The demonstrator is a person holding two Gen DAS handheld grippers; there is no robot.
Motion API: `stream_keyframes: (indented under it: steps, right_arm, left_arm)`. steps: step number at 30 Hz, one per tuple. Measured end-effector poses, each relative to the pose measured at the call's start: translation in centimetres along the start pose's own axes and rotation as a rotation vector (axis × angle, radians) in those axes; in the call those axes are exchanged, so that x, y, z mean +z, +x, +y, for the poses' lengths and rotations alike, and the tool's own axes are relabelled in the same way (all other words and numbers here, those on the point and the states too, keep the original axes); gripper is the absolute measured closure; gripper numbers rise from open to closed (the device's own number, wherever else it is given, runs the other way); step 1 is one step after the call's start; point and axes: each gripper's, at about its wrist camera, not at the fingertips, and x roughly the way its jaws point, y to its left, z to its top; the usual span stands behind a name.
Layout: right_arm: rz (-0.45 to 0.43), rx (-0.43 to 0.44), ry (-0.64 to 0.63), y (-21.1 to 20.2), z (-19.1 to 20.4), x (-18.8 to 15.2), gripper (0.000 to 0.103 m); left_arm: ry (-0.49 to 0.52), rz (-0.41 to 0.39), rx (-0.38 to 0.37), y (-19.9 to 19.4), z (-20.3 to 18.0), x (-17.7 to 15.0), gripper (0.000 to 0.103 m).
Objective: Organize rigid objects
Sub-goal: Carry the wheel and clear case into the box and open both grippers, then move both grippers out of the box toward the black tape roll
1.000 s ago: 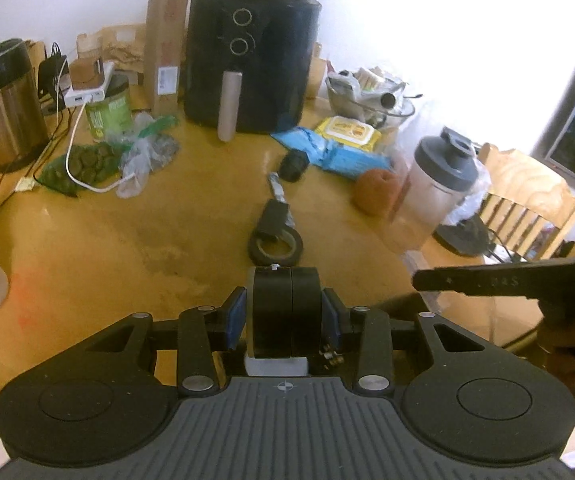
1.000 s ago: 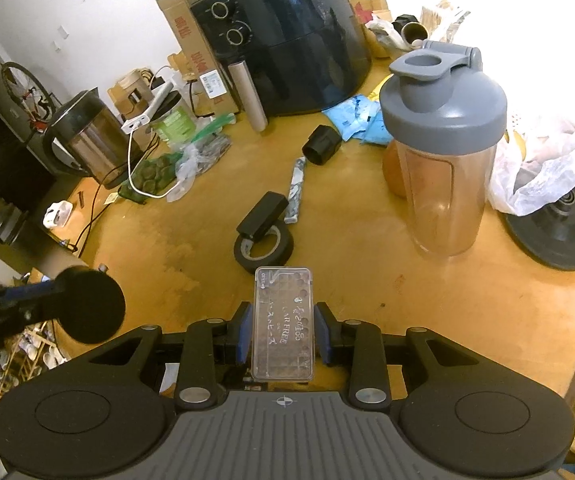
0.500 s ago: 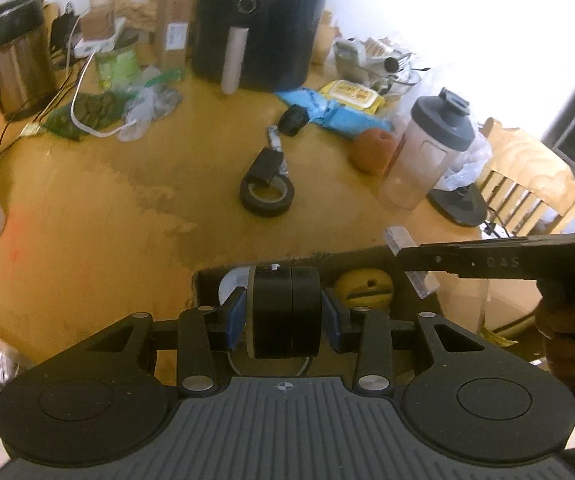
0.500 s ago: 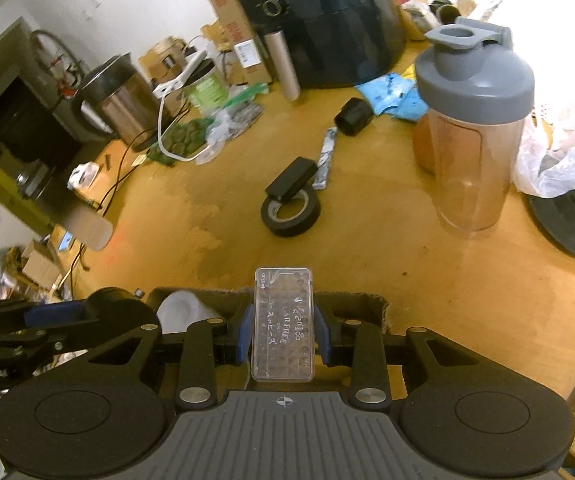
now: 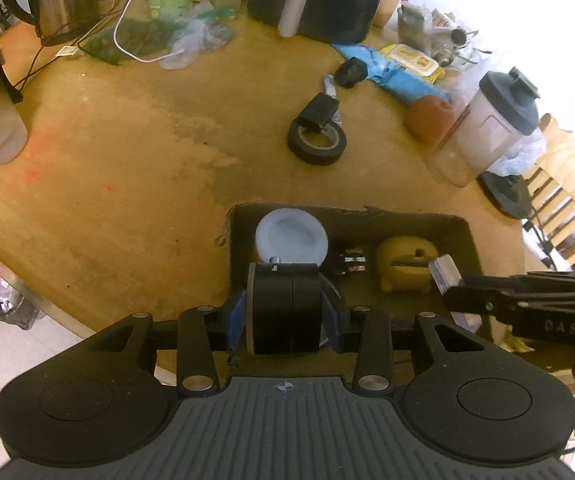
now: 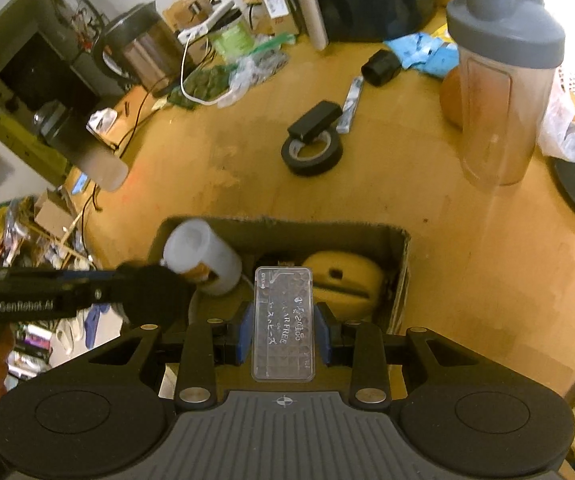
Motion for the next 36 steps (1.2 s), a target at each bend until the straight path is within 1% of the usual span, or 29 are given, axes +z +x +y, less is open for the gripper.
stream_keyframes:
  steps: [8,10,11,12,14,16,20,22,29,36]
  right_arm:
    - [0.041,-0.019,-0.032,0.6,0.2,-0.8,0.066]
    - [0.038,-0.024,-0.041,0.6,0.3,-1.0,0.053]
    - [0.033,-0.026,-0.040,0.5,0.4,-1.0,0.048]
    - [0.027,-0.028,-0.037,0.5,0.4,-1.0,0.042]
    - [0.016,-0.025,-0.029,0.5,0.3,-0.9,0.035]
    - [0.003,-0.020,-0.021,0.3,0.3,-0.9,0.020]
    - [-0.022,-0.016,-0.026,0.0,0.4,-0.8,0.014]
    - [-0.035,-0.019,-0.028,-0.2,0.5,-0.7,0.007]
    - [-0.067,-0.040,-0.005,-0.6,0.2,-0.5,0.003]
    - [-0.068,-0.069,0.012,-0.6,-0.1,-0.8,0.000]
  left_arm:
    - [0.010,0.025,0.017,0.5,-0.4,-0.4,0.064]
    - [0.012,0.015,0.019,0.3,-0.4,-0.5,0.064]
    - [0.014,0.007,0.014,0.2,-0.4,-0.5,0.064]
    - [0.015,0.002,0.012,0.0,-0.4,-0.4,0.063]
    - [0.019,-0.005,0.016,-0.2,-0.5,-0.3,0.063]
    - [0.024,-0.014,0.016,-0.5,-0.6,-0.2,0.063]
    - [0.026,-0.026,0.017,-0.8,-0.7,0.1,0.063]
    - [0.030,-0.031,0.018,-0.9,-0.9,0.2,0.063]
    - [0.041,-0.039,0.009,-1.0,-1.3,0.4,0.063]
    - [0.052,-0.044,0.000,-1.0,-1.4,0.5,0.063]
